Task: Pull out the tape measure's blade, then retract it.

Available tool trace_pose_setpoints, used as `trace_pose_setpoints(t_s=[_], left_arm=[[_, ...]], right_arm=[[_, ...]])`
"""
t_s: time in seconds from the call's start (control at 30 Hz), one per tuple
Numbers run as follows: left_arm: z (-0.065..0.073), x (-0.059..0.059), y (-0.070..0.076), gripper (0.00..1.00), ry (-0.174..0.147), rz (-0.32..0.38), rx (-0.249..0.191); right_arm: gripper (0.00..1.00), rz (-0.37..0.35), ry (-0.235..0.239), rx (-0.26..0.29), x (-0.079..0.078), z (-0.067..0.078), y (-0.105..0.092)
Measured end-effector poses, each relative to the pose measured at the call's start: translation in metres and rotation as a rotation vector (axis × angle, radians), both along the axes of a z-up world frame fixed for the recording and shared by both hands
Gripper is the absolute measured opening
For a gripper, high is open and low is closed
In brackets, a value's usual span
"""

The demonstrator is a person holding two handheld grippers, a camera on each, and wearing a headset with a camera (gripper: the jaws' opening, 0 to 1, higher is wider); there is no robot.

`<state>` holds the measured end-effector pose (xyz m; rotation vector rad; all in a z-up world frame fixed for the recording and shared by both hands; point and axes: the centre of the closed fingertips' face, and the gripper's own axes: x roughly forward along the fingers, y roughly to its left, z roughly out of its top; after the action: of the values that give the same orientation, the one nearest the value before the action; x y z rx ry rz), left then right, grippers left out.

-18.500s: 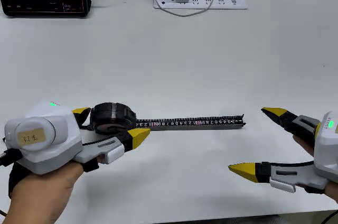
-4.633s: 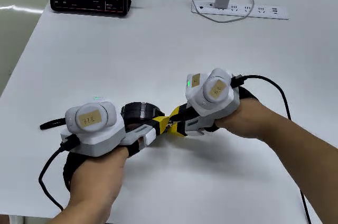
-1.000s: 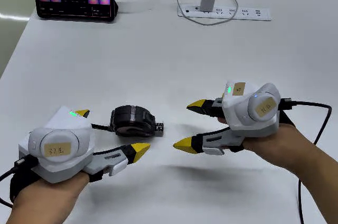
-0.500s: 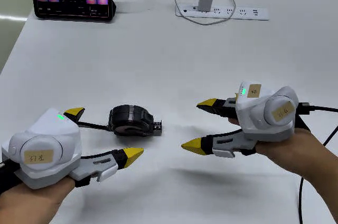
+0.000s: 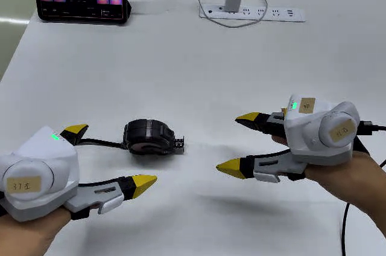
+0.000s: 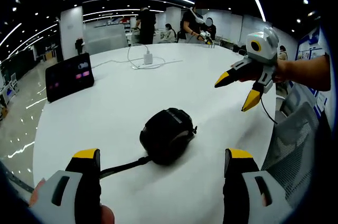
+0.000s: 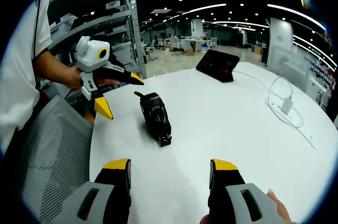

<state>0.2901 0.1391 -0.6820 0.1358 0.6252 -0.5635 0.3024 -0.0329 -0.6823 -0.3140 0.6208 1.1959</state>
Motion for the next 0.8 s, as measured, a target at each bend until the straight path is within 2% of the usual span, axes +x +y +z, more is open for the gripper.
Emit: trace_pose_setpoints(t_s=[0.1,0.43,0.8], left_arm=[[0.000,-0.001,0.002,0.96,0.005,-0.003,0.003],[0.003,-0.009,0.006,0.96,0.019,-0.037,-0.033],[0.008,-0.016,0.009,0.97,0.018,-0.090,-0.035]], right_arm=[[0.58,-0.006,0.002,-0.001,-0.001,0.000,-0.003],[0.61,-0.026,0.012,0.002,-0.006,0.000,-0.015],[0.73,-0.042,0.012,0.014,-0.016,0.004,-0.025]])
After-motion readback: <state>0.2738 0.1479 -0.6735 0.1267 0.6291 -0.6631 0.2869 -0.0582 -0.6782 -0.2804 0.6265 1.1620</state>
